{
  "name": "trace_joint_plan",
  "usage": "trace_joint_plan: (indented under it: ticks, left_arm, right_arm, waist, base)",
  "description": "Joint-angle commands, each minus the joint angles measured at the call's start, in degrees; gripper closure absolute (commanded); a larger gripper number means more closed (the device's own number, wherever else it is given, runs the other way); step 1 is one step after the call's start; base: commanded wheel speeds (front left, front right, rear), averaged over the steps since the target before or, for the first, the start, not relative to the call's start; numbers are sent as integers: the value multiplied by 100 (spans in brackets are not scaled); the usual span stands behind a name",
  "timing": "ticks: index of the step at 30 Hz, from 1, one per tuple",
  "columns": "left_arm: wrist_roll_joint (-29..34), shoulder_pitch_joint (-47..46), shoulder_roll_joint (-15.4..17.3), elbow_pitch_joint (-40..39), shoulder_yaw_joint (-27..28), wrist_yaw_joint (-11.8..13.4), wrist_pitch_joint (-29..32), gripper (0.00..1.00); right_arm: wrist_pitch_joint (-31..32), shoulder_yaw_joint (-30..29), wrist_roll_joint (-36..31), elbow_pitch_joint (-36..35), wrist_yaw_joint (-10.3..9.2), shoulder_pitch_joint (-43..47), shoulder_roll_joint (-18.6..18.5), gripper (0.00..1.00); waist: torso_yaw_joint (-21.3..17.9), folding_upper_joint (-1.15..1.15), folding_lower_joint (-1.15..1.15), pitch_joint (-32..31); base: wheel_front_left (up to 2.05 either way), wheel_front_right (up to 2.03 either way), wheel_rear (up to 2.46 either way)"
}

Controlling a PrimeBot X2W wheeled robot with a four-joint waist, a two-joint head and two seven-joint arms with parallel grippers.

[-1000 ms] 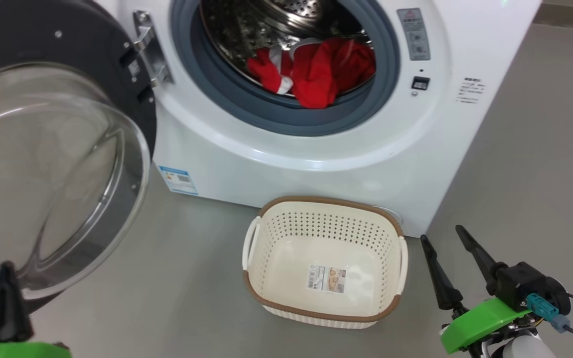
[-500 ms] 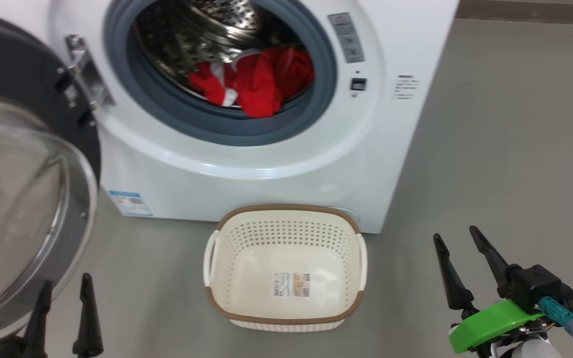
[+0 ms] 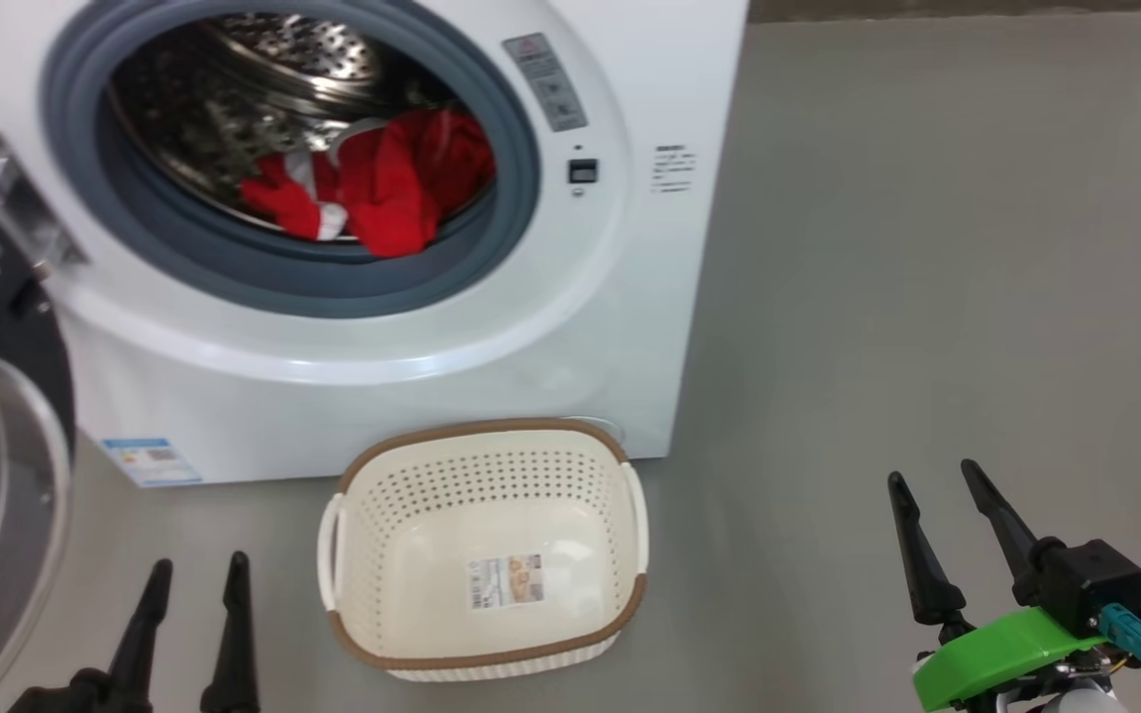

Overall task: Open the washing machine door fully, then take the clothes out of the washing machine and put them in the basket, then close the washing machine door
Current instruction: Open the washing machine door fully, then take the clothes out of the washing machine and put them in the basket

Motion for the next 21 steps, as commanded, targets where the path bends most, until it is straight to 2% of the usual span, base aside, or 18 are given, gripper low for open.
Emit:
trace_joint_plan:
  ticks: [1,7,21]
  left_arm:
    - [-41,-24,91,-155,103,-32,-29,0]
    - [-72,33,64,-258,-56,-32,-29,0]
    - [-49,12,134,-396,-134,-32,-29,0]
  right_arm:
    - [-37,94,-15,-178,36,-30,-24,0]
    - [-37,44,-6,-209,36,16,-34,0]
    - [-37,-54,-13,-286,36,120,-32,0]
  waist:
    - [-234,0,0,5]
    - [-463,0,0,0]
    - [-552,0,0,30]
  base:
    - [0,0,0]
    - [0,0,0]
    - [0,0,0]
